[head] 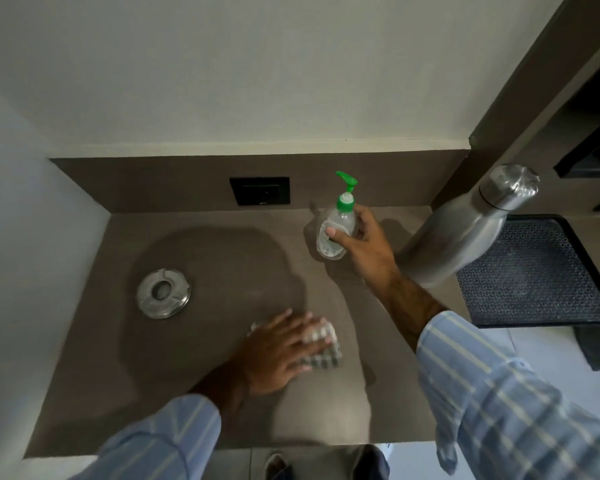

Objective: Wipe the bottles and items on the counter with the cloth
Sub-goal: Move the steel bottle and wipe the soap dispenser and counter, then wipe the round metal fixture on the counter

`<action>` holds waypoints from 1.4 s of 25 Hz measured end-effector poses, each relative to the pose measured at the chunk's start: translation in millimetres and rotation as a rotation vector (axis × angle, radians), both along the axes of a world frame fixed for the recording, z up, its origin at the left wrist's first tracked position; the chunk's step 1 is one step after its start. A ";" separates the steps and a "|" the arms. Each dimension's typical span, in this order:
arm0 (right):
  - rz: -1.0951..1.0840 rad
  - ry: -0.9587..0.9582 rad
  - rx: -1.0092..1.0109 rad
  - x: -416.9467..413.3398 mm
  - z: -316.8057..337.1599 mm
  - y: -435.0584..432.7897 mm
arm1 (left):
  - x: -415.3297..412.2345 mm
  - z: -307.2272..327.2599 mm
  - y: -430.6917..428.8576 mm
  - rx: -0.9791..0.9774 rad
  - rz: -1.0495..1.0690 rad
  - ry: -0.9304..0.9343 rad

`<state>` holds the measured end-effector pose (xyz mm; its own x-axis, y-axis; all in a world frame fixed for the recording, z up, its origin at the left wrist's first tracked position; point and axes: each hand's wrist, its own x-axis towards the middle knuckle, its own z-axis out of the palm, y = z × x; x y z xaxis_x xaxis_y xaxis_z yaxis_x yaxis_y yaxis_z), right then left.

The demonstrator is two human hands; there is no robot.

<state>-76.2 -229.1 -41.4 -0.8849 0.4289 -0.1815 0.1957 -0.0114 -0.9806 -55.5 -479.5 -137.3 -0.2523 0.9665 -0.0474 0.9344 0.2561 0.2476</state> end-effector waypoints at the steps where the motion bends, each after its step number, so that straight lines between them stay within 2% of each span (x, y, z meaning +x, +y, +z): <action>1: 0.039 -0.034 0.015 0.8 -1.6 -6.6 | 26.3 0.1 -14.3 -0.004 -0.036 -0.028; 3: 0.121 -0.071 0.047 5.6 -5.9 -23.3 | 74.6 -0.3 -36.0 0.032 -0.087 -0.075; 5: 0.195 -0.115 0.057 12.4 -14.3 -41.4 | 109.7 -0.6 -47.9 0.119 0.017 -0.112; 7: 0.272 -0.130 0.080 17.1 -22.6 -58.4 | 122.3 8.0 -51.8 0.220 0.331 -0.195; 9: 0.312 -0.127 0.105 17.2 -30.7 -69.5 | 111.5 16.3 -56.8 0.345 0.748 -0.233; 11: 0.337 -0.112 0.102 17.8 -37.4 -76.7 | 84.8 26.2 -68.1 0.398 1.067 -0.401; 13: 0.317 -0.097 0.081 18.1 -42.3 -81.7 | 61.5 36.6 -79.9 0.498 1.220 -0.557; 18: 0.369 -0.072 0.128 17.2 -55.8 -81.3 | 37.2 42.9 -115.8 0.648 1.415 -0.809; 21: 0.365 -0.161 0.209 27.2 -60.0 -75.3 | 25.7 65.3 -135.5 0.801 1.560 -0.743; 23: 0.279 -0.227 0.412 47.8 -55.4 -71.7 | 7.6 80.5 -150.1 0.895 1.658 -0.653; 25: 0.264 -0.173 0.624 65.7 -60.0 -85.3 | -26.6 80.4 -167.8 0.962 1.740 -0.591; 27: 0.384 -0.165 0.534 59.3 -70.2 -126.2 | -67.9 56.0 -187.0 0.894 1.739 -0.581; 29: 0.429 -0.201 0.253 29.3 -78.5 -180.4 | -105.5 7.3 -203.0 0.715 1.724 -0.555; 32: 0.172 -0.267 -0.215 -31.7 -81.7 -247.8 | -117.3 45.3 -174.7 0.564 1.645 -0.596; 35: 0.097 -0.359 -0.358 -67.9 -67.1 -277.0 | -127.3 46.6 -164.3 0.638 1.633 -0.645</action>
<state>-144.1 -506.1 -108.6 -0.7727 0.2036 -0.6012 0.5358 -0.2988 -0.7897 -182.8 -643.7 -90.7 -0.9220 -0.2723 -0.2753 -0.3720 0.4252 0.8251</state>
